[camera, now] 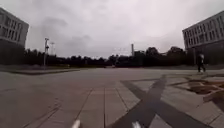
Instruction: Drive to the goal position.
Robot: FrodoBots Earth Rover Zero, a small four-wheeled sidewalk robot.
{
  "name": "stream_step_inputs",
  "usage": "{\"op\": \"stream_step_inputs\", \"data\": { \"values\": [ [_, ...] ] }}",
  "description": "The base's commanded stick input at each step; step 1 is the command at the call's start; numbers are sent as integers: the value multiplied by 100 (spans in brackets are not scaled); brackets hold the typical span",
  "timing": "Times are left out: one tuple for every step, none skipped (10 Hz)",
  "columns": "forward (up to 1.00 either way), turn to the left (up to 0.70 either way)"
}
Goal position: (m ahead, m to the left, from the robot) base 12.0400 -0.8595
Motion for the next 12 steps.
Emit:
{"op": "stream_step_inputs", "data": {
  "values": [
    [70, 0],
    [70, 0],
    [70, 0],
    [70, 0],
    [70, 0],
    [70, 0],
    [70, 0],
    [70, 0],
    [70, 0],
    [70, 0],
    [70, 0],
    [70, 0]
  ]
}}
